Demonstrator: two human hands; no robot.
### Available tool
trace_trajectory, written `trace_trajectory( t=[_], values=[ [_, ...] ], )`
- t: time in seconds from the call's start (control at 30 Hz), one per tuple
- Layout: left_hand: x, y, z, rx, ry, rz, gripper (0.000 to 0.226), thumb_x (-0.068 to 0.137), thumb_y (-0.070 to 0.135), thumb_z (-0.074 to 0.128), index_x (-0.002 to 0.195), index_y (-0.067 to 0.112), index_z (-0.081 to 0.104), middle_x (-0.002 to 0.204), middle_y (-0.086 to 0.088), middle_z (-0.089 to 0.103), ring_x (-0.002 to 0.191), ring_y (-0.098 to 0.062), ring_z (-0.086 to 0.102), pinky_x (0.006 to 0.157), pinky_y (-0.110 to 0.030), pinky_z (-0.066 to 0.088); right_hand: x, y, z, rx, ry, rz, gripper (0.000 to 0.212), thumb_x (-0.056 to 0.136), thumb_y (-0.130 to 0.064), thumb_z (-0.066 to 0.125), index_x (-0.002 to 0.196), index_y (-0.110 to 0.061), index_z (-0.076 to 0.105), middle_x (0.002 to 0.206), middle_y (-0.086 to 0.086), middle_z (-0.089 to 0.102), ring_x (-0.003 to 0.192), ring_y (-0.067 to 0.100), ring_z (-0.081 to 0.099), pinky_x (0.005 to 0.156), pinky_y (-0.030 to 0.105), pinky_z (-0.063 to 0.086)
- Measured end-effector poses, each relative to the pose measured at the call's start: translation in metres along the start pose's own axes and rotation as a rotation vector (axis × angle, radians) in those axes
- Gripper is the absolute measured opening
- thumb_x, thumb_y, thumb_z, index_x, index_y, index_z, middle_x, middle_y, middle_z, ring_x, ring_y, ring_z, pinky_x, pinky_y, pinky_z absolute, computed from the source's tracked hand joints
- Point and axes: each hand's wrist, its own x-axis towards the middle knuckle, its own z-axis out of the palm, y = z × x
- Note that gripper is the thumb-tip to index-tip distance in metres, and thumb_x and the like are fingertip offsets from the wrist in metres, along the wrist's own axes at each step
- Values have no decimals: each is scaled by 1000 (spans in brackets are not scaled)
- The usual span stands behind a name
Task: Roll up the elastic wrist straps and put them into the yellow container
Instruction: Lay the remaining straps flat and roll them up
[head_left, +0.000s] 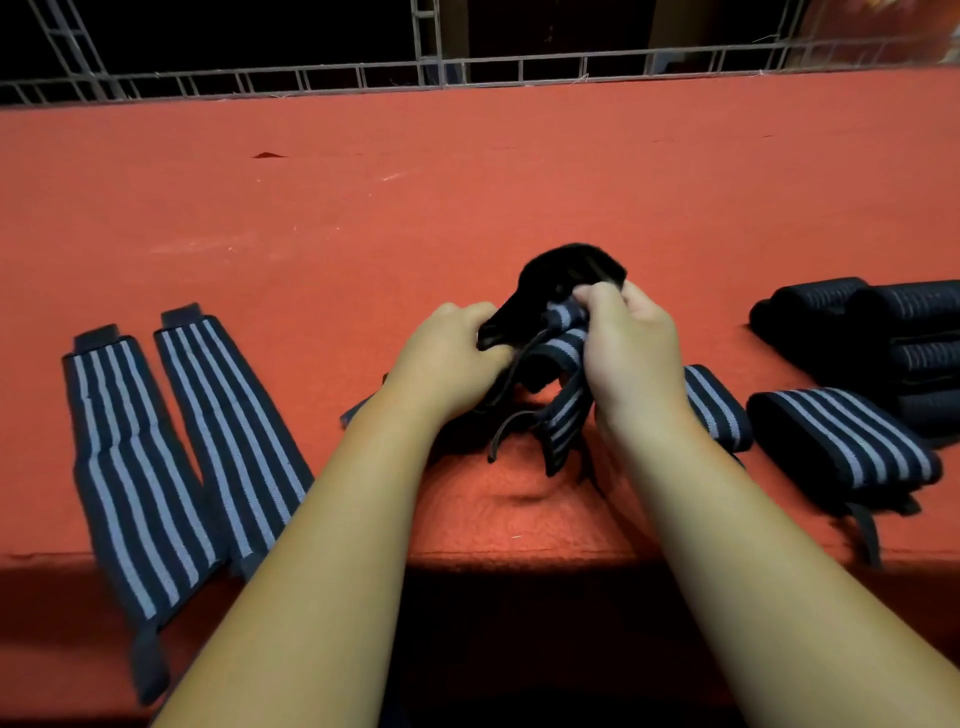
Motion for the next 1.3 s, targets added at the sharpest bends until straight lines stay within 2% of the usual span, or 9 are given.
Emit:
trace_trajectory(
  t=[0.1,0.27,0.5,0.63,0.8,0.87,0.97,1.1,1.3],
  values=[
    [2,-9,1,-215,30,-140,21,88,38,78,93,18,73,90,-3,78,91,-28,75,84,-49,61,0,-1,1,80,27,72,17,89,-32,60,80,-23,72,80,-1,73,77,21,68,72,44,55],
    [4,-28,3,73,91,-333,18,97,30,66,87,16,61,95,-11,71,102,-38,69,75,-36,47,4,-16,-7,201,203,71,20,84,-40,63,83,-21,67,76,3,66,71,24,62,68,44,49],
    [4,5,-17,-292,218,-238,53,104,25,64,154,15,49,145,-11,60,123,-29,65,110,-41,50,-10,-27,-4,413,-30,277,21,99,-21,59,80,-13,63,57,2,48,39,16,40,40,23,34],
    [-13,32,-38,-984,5,-216,39,107,50,62,124,15,70,116,-4,81,105,-22,77,97,-41,58,-8,-33,-3,602,-201,411,30,101,-19,50,71,-18,53,52,-6,46,36,7,33,35,18,28],
    [-24,33,-43,-1182,-25,-181,33,92,34,84,116,11,81,114,-19,76,100,-38,53,83,-55,41,-24,-35,-2,550,-316,462,31,105,-24,51,76,-16,58,52,-4,49,36,7,37,35,18,27],
    [-33,36,-56,-1189,-17,-222,32,95,33,81,121,14,78,121,-21,75,81,-31,57,74,-43,49,-37,-42,0,503,-374,450,34,109,-28,51,80,-15,62,51,-3,54,35,9,45,34,17,30],
    [-44,38,-82,-1170,100,-289,10,104,27,72,111,21,75,104,-7,79,50,-8,54,43,-18,45,-53,-50,4,498,-442,409,34,110,-36,58,94,-10,74,61,2,69,44,10,64,38,18,44],
    [-53,19,-126,-1305,366,-365,6,107,12,67,111,9,64,111,-13,76,78,-20,82,58,-24,62,-68,-50,14,389,-511,340,30,103,-36,71,100,-7,76,74,10,74,53,16,69,46,24,53],
    [-66,-21,-186,-1079,664,-358,11,106,18,67,117,16,68,119,-11,73,101,-30,77,73,-32,66,-96,-54,23,136,-722,393,25,106,-10,62,120,8,72,97,30,78,70,29,77,57,33,62]
  ],
)
